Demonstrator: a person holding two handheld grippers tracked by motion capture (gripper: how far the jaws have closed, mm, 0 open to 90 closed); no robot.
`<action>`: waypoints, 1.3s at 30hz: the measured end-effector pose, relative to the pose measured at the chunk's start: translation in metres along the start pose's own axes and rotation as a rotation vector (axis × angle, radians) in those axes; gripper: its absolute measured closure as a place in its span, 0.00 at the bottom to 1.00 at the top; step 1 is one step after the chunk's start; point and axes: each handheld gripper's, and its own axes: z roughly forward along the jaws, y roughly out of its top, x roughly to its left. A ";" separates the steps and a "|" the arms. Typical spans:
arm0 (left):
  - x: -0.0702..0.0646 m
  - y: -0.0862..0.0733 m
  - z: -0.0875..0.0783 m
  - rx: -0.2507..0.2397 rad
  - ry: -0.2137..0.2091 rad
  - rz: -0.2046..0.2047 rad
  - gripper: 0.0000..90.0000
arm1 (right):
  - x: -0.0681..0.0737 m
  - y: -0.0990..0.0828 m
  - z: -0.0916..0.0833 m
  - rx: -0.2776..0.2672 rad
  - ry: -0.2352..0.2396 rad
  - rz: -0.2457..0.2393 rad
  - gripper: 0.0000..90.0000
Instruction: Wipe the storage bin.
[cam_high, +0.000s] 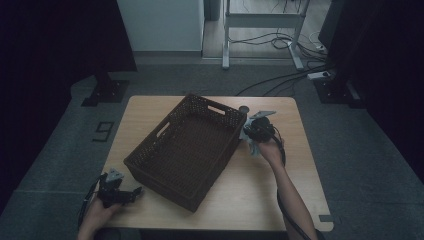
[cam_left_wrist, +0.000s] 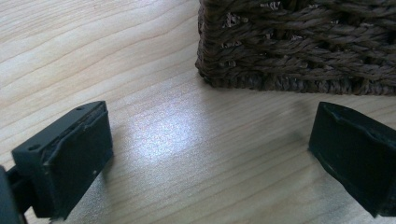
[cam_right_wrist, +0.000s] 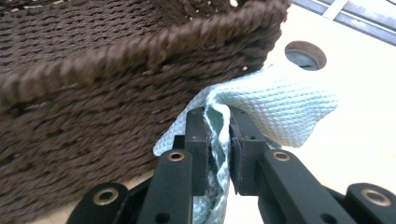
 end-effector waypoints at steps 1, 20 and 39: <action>0.000 0.000 0.000 0.000 0.000 0.000 0.00 | 0.000 0.000 0.000 0.000 0.000 0.000 0.88; 0.000 0.000 0.000 0.000 0.000 0.000 0.00 | -0.009 -0.011 0.025 0.064 -0.049 0.012 0.88; 0.000 0.000 0.000 0.000 0.001 0.000 0.00 | -0.003 -0.021 0.030 0.094 -0.028 -0.008 0.88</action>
